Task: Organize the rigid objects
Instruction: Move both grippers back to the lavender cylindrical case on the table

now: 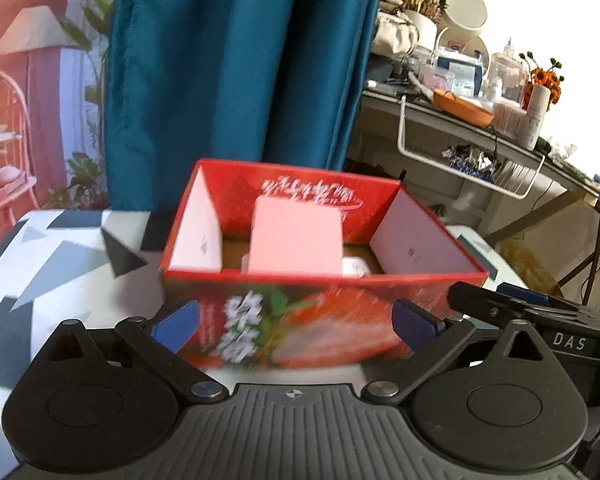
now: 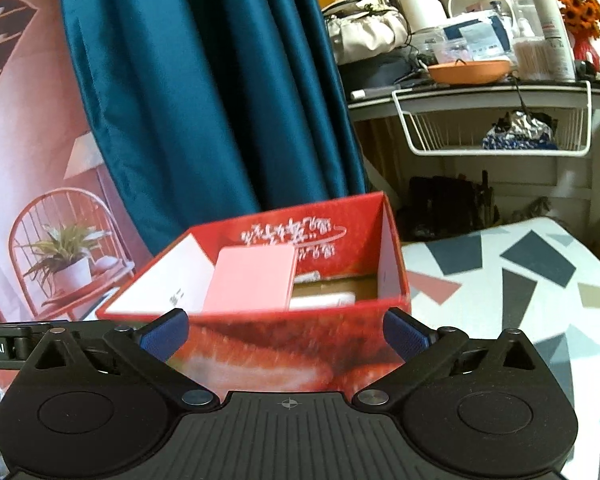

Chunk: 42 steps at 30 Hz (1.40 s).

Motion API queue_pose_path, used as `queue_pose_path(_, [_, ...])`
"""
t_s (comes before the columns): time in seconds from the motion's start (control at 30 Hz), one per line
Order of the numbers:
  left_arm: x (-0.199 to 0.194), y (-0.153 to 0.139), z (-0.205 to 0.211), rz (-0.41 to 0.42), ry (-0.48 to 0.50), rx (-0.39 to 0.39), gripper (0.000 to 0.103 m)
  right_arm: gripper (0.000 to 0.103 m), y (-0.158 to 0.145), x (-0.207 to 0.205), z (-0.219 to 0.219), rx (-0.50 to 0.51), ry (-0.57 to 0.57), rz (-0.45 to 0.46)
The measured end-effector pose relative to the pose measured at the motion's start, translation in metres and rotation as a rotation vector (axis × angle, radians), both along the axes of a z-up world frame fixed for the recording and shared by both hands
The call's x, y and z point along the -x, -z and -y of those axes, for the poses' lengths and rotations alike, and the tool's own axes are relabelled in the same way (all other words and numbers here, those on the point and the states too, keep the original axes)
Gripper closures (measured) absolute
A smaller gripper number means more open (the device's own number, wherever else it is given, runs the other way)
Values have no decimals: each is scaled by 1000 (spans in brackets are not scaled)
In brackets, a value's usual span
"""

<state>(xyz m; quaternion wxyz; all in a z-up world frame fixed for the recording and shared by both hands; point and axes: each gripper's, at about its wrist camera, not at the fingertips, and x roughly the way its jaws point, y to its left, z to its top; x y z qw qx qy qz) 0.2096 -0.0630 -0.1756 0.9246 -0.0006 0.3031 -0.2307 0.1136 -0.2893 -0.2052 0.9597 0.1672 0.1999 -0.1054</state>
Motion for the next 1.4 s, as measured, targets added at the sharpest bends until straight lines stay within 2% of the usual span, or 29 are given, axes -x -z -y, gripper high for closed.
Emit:
queue_pose_path(0.23, [5, 19, -38, -41, -44, -8, 0, 0, 27, 10, -30, 7, -26, -61])
queue_pose_path(0.5, [-17, 60, -66, -138, -72, -10, 2, 0, 61, -6, -76, 56, -156, -182])
queue_pose_path(0.7, [-34, 82, -72, -204, -50, 34, 18, 1, 77, -19, -95, 62, -231, -233])
queue_pose_path(0.77, [-40, 89, -72, -230, -39, 52, 27, 1, 80, -22, -102, 60, -252, -243])
queue_pose_path(0.87, [-48, 97, -71, -255, -25, 86, 37, 1, 86, -24, -107, 60, -287, -249])
queue_pose_path(0.93, [-49, 101, -66, -264, -4, 84, 45, 1, 87, -25, -110, 70, -303, -250])
queue_pose_path(0.97, [-47, 103, -64, -268, 6, 77, 50, 2, 88, -26, -109, 73, -309, -250])
queue_pose_path(1.03, [-45, 105, -62, -279, 5, 87, 52, 7, 89, -26, -109, 78, -316, -253])
queue_pose_path(1.1, [-42, 107, -63, -301, -3, 121, 55, 19, 91, -25, -108, 75, -316, -264])
queue_pose_path(1.17, [-37, 108, -63, -311, -10, 136, 55, 24, 93, -25, -104, 58, -310, -268])
queue_pose_path(1.4, [-12, 110, -52, -304, 16, 137, 55, 34, 94, -19, -102, 47, -320, -240])
